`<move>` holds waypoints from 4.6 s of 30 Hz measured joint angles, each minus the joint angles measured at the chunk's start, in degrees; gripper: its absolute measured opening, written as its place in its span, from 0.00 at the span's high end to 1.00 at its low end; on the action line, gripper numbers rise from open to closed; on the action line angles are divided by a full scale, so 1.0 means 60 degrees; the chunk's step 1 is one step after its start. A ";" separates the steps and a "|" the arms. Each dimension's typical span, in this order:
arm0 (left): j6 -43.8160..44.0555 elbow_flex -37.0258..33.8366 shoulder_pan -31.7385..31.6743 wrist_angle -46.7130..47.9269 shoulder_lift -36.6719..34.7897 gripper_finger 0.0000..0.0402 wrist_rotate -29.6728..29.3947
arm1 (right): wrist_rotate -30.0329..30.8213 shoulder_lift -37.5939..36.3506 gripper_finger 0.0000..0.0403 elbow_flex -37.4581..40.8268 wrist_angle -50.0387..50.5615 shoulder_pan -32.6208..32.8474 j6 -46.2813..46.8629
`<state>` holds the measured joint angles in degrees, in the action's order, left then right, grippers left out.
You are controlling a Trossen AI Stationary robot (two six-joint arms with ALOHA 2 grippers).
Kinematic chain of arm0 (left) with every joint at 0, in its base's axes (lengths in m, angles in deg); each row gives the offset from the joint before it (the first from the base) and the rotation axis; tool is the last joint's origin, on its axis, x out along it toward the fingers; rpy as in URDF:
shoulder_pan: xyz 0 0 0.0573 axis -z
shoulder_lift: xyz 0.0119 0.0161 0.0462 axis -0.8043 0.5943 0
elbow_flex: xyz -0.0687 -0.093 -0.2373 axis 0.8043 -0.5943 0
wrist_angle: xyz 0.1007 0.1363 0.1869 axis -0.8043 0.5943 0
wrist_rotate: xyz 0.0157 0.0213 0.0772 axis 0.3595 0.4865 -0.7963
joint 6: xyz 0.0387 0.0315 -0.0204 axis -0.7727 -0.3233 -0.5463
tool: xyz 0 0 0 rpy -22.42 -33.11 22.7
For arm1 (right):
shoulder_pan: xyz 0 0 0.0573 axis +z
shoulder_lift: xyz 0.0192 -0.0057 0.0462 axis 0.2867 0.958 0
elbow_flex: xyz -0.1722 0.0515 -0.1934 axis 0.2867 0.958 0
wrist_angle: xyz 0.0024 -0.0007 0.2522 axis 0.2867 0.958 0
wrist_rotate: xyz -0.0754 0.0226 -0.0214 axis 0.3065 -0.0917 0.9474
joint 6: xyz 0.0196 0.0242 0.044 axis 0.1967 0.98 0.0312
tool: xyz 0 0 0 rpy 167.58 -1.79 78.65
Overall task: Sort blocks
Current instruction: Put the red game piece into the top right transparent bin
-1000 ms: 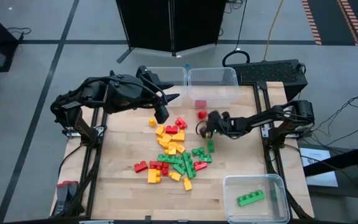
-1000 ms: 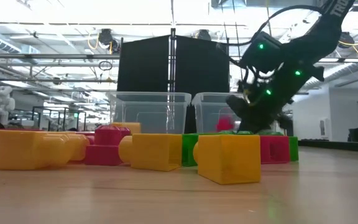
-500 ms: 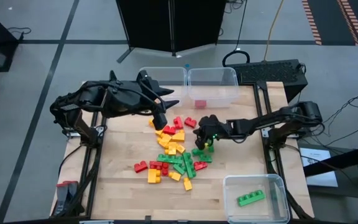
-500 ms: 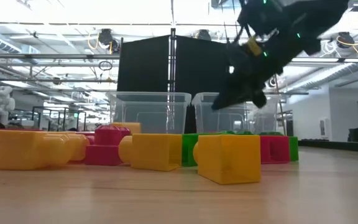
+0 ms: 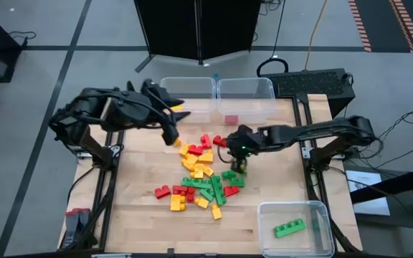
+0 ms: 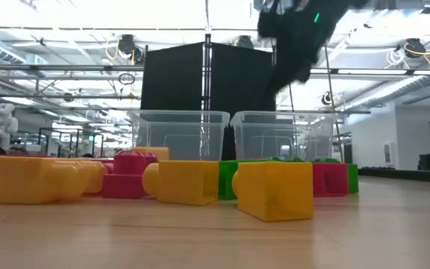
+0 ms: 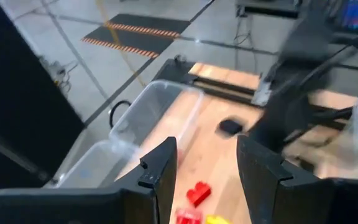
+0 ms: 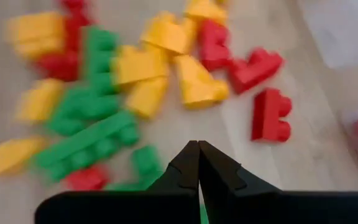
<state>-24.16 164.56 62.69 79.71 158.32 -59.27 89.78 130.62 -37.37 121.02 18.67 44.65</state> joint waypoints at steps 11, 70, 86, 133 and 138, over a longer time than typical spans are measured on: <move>-0.0819 -0.3228 -0.0146 -0.0752 0.0249 0.66 0.0636 | 0.2065 -0.3010 0.99 -0.4780 0.5624 0.1258 0.0409; -0.6057 -0.5708 -0.3021 -0.6135 0.5064 0.32 0.4389 | 0.1793 -0.4929 1.00 -0.5067 0.7167 0.1892 0.1073; -0.6015 -0.5701 -0.3109 -0.6105 0.5898 0.47 0.4877 | 0.1789 -0.4925 1.00 -0.5066 0.7142 0.1892 0.1102; -0.8315 -0.4814 -0.2736 -0.2695 0.5421 0.34 0.3733 | 0.0787 -0.4929 1.00 -0.5069 0.7153 0.1899 0.1037; -0.8378 -0.5009 -0.2910 -0.3330 0.5421 0.33 0.3441 | 0.0787 -0.4929 1.00 -0.5069 0.7156 0.1899 0.1037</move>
<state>-74.43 134.51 45.23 59.73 190.84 -38.62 94.51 101.05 -67.79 163.95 30.07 50.87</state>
